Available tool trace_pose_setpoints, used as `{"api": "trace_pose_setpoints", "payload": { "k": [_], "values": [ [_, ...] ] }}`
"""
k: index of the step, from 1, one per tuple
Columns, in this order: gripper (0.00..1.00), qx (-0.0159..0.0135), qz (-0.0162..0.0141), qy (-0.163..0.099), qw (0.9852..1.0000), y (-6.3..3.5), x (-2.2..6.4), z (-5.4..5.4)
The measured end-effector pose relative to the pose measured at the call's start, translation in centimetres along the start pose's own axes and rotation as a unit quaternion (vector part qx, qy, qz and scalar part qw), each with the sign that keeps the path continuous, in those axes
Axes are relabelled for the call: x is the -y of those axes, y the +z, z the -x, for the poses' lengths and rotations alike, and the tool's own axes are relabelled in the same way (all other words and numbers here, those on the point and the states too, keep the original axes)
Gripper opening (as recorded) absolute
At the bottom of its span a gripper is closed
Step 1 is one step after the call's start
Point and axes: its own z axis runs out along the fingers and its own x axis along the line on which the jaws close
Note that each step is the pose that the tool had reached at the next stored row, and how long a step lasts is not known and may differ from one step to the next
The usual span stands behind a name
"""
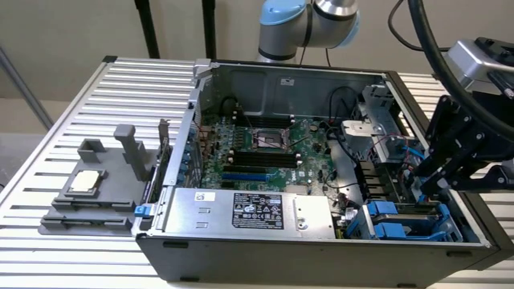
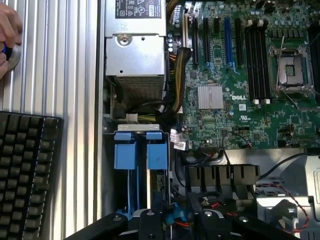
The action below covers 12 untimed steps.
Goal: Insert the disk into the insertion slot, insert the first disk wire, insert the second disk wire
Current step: 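Insert the second disk wire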
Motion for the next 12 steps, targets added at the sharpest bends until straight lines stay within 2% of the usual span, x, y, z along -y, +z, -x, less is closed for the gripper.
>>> {"api": "trace_pose_setpoints", "payload": {
  "k": [5, 8, 9, 12],
  "values": [
    [0.33, -0.0024, -0.0001, 0.0, 1.0, 0.06, 0.01, 0.15],
    [0.3, -0.0031, -0.0002, 0.0, 1.0, 0.07, 0.01, 0.15],
    [0.23, -0.0032, -0.0002, 0.0, 1.0, 0.07, 0.01, 0.15],
    [0.23, -0.0035, -0.0002, 0.0, 1.0, 0.1, 0.02, 0.16]
  ]
}}
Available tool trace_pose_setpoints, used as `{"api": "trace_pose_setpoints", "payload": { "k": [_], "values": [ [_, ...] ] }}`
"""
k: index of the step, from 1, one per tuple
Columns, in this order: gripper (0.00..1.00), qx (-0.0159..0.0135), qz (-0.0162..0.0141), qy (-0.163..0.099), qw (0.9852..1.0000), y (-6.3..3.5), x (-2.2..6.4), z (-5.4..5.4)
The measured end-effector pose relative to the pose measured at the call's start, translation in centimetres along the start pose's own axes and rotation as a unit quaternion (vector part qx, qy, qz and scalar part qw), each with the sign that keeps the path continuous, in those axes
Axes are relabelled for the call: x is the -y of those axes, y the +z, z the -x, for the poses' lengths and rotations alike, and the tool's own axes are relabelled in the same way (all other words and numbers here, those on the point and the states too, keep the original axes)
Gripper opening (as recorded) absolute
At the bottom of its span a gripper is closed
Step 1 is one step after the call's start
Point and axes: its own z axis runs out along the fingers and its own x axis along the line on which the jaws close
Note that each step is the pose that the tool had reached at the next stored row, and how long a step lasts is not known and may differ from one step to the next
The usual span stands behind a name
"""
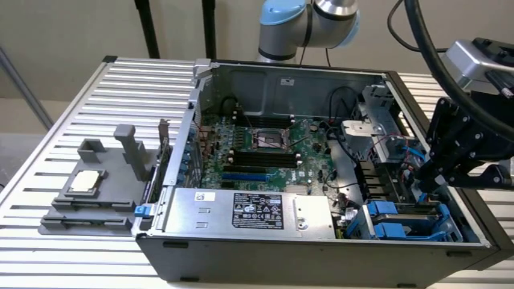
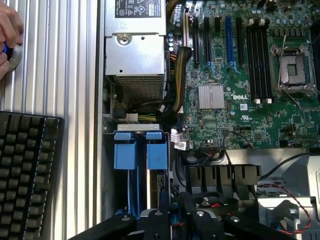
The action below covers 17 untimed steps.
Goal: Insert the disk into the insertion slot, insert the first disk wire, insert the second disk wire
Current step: 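Insert the second disk wire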
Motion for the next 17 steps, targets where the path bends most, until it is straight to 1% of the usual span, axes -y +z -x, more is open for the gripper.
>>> {"api": "trace_pose_setpoints", "payload": {
  "k": [3, 4, 9, 11, 14, 16, 17],
  "values": [
    [0.21, -0.0002, 0.0, 0.0, 1.0, 0.03, 0.0, 0.0],
    [0.16, -0.0002, 0.0, 0.0, 1.0, 0.04, 0.0, 0.0],
    [0.16, -0.0002, 0.0, 0.0, 1.0, 0.08, -0.04, 0.0],
    [0.16, -0.0001, -0.0003, 0.0, 1.0, 0.11, -0.34, 0.0],
    [0.16, 0.0004, -0.0016, -0.001, 1.0, 0.16, -1.04, -0.1],
    [0.16, 0.0011, -0.0028, -0.002, 1.0, 0.19, -1.32, -0.1],
    [0.16, 0.0035, -0.0039, -0.003, 1.0, 0.2, -1.39, -0.1]
  ]
}}
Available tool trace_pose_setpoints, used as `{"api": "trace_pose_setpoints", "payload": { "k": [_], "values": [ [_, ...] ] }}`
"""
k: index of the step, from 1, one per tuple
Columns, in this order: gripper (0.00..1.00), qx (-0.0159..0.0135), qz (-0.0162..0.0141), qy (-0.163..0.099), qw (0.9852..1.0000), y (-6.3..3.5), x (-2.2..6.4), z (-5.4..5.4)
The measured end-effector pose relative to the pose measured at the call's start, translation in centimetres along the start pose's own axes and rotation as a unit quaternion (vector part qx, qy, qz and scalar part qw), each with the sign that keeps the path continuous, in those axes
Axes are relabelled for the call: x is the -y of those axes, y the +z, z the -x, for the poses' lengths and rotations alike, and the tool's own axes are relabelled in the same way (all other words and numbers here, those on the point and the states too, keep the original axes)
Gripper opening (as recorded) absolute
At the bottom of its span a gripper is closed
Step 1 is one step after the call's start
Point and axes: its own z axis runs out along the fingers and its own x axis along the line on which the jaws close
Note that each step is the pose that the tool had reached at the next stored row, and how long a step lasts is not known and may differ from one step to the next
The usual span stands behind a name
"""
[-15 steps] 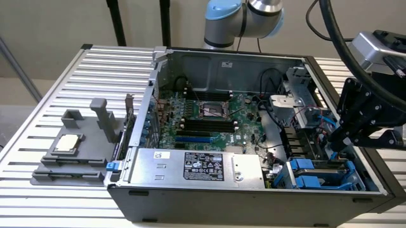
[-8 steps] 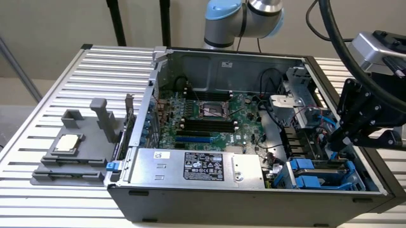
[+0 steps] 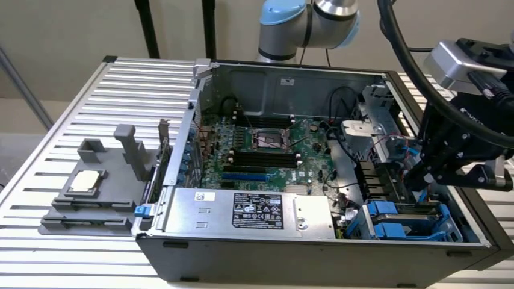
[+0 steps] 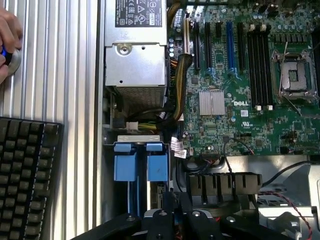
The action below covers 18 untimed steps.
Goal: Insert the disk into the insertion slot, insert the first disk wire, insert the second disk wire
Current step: 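Insert the second disk wire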
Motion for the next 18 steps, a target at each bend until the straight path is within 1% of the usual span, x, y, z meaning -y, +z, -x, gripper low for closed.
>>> {"api": "trace_pose_setpoints", "payload": {
  "k": [1, 2, 4, 6, 9, 12, 15, 18],
  "values": [
    [0.16, 0.0048, -0.0019, -0.001, 1.0, 0.01, -0.05, 0.0],
    [0.16, 0.009, -0.0043, -0.002, 0.9999, 0.03, -0.07, -0.1],
    [0.16, 0.0158, -0.0098, -0.003, 0.9998, 0.1, -0.17, -0.4],
    [0.16, 0.0217, -0.0144, -0.004, 0.9997, 0.21, -0.3, -0.6],
    [0.16, 0.0287, -0.0197, -0.005, 0.9994, 0.43, -0.53, -1.2],
    [0.16, 0.0354, -0.0234, -0.006, 0.9991, 0.68, -0.77, -1.8],
    [0.16, 0.0435, -0.027, -0.007, 0.9987, 0.93, -0.88, -2.2],
    [0.16, 0.0503, -0.0324, -0.009, 0.9982, 1.12, -0.86, -2.5]
  ]
}}
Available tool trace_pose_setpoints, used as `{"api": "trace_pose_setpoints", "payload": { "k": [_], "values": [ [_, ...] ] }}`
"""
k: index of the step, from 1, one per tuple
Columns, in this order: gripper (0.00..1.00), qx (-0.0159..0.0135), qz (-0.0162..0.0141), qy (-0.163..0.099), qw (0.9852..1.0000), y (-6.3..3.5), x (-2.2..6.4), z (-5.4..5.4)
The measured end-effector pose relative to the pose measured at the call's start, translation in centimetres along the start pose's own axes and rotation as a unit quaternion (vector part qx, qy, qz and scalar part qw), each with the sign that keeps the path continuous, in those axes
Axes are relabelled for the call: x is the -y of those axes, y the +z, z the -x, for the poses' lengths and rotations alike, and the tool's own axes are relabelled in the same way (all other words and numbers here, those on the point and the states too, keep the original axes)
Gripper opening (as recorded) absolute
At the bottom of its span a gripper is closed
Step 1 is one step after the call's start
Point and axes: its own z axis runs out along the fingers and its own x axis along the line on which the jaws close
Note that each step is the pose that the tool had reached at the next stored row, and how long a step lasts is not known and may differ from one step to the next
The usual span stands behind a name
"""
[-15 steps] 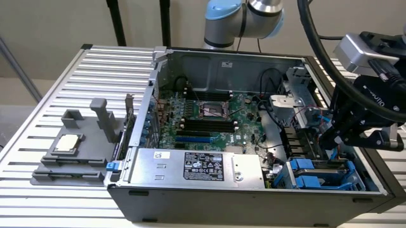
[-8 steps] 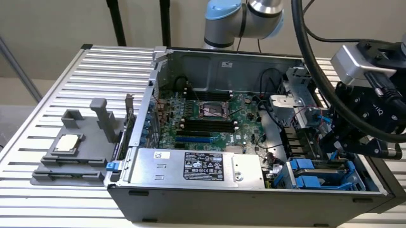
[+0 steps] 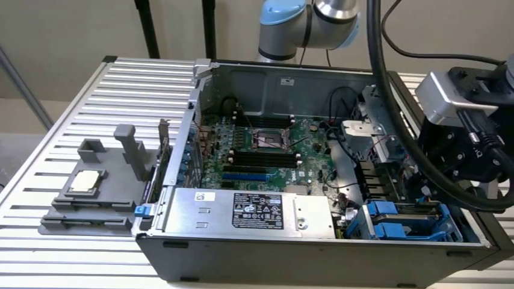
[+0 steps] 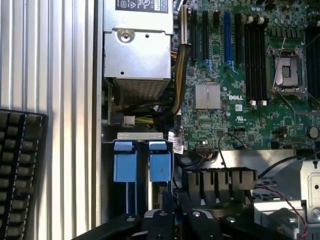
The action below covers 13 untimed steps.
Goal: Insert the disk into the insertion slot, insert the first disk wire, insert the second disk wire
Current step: 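Insert the second disk wire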
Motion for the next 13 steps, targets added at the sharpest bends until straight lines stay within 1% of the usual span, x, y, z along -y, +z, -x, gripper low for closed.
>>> {"api": "trace_pose_setpoints", "payload": {
  "k": [2, 4, 9, 13],
  "values": [
    [0.16, 0.0036, -0.003, -0.001, 1.0, 0.13, 0.0, -0.2],
    [0.16, 0.0057, -0.0054, -0.001, 1.0, 0.33, -0.02, -0.5],
    [0.16, 0.0087, -0.0126, -0.003, 0.9999, 0.91, -0.12, -0.8],
    [0.16, 0.0097, -0.0162, -0.004, 0.9998, 1.19, -0.19, -0.8]
  ]
}}
